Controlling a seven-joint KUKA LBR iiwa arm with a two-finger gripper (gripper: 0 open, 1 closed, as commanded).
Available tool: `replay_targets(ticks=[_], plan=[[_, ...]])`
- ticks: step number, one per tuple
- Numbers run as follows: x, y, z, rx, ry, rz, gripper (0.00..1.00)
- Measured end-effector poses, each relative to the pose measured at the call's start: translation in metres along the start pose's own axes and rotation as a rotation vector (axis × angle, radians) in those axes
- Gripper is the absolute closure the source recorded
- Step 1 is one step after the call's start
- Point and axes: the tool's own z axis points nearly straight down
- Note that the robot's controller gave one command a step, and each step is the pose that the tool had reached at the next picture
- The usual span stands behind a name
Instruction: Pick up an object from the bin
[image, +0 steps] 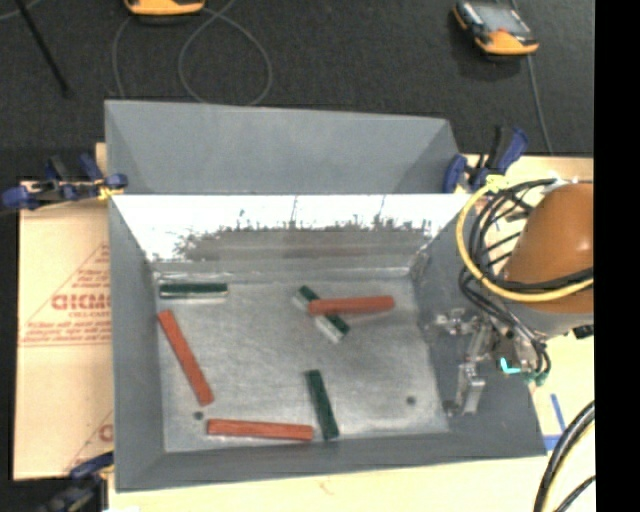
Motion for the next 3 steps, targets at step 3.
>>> replay_targets(ticks=[3], plan=[[-0.164, 0.094, 0.116, -0.003, -0.012, -0.156, 0.00]])
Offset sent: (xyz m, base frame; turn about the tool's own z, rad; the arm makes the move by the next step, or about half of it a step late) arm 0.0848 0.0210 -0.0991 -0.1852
